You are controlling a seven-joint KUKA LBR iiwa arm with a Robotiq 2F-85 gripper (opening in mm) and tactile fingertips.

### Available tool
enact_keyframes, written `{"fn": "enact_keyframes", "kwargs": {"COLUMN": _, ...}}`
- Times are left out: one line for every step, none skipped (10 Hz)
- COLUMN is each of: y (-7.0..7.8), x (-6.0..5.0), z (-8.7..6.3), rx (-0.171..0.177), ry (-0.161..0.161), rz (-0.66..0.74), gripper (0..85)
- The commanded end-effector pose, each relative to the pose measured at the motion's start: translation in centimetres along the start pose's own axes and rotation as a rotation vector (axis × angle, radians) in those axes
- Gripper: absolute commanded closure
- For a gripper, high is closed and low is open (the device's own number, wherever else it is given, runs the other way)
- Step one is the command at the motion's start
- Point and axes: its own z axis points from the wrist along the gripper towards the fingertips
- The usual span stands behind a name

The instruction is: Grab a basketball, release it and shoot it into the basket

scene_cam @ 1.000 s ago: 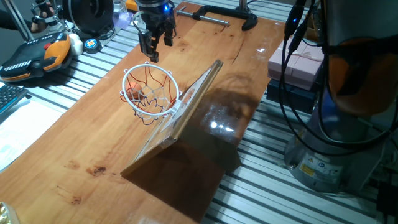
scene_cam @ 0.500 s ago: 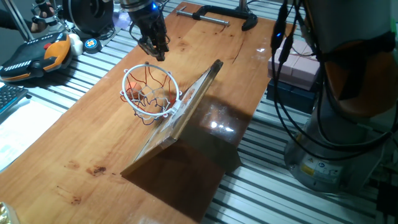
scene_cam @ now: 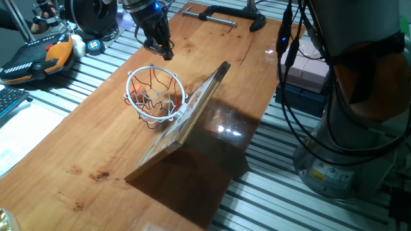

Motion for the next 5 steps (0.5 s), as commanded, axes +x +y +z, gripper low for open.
{"fn": "enact_keyframes", "kwargs": {"y": 0.01, "x": 0.01, "z": 0.02, "rx": 0.0, "ry": -0.001, "rz": 0.001, "gripper": 84.0}}
{"fn": "enact_keyframes", "kwargs": {"y": 0.01, "x": 0.01, "z": 0.01, "rx": 0.0, "ry": -0.001, "rz": 0.009, "gripper": 84.0}}
{"fn": "enact_keyframes", "kwargs": {"y": -0.01, "x": -0.01, "z": 0.0, "rx": 0.0, "ry": 0.002, "rz": 0.044, "gripper": 84.0}}
{"fn": "enact_keyframes", "kwargs": {"y": -0.01, "x": 0.0, "z": 0.0, "rx": 0.0, "ry": -0.001, "rz": 0.052, "gripper": 84.0}}
{"fn": "enact_keyframes", "kwargs": {"y": -0.01, "x": 0.0, "z": 0.01, "rx": 0.0, "ry": -0.001, "rz": 0.052, "gripper": 84.0}}
